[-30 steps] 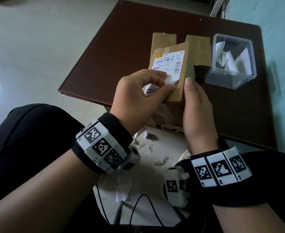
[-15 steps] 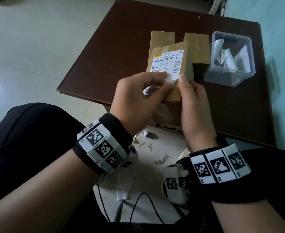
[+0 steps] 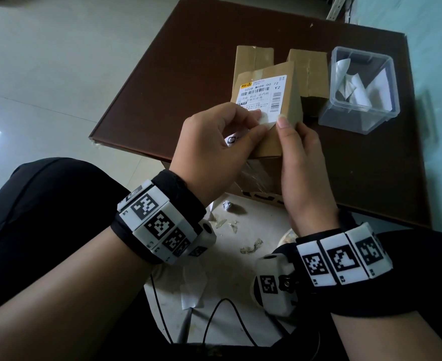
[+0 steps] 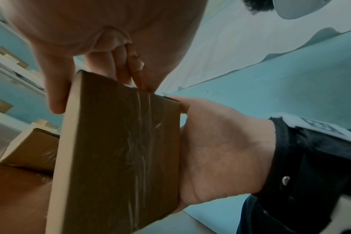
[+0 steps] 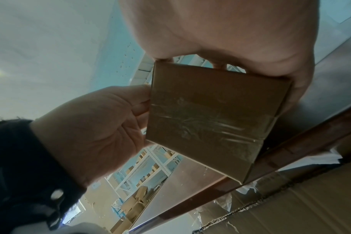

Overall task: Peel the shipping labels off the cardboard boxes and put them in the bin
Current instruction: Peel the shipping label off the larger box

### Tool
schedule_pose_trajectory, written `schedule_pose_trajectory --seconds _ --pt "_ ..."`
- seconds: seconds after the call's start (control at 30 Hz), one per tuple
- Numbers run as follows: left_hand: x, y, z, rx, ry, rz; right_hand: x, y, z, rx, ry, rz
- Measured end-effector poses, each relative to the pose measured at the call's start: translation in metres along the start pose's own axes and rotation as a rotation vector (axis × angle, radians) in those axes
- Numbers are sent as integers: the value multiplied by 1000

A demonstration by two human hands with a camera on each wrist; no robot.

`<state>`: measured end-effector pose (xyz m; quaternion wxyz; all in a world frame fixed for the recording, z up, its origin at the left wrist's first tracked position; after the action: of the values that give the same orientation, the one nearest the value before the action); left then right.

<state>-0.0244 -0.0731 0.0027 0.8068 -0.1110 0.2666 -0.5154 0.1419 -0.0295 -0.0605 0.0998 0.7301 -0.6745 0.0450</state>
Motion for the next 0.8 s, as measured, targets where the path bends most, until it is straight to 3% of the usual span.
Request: schedule_pose_trajectory --seconds 0.8 --pt "-1 -2 -1 17 -12 -9 2 0 0 62 16 -7"
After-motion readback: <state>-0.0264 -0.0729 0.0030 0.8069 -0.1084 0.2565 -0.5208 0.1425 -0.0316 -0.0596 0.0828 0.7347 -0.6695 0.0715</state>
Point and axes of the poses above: each hand's wrist, its own x-axis away from the middle knuckle, its own y-axis out of the palm, z = x × y, the point moved 10 cm from there along -x, towards the middle knuckle, and after that the axes turned 12 degrees about -x, right-handed, at the moved point
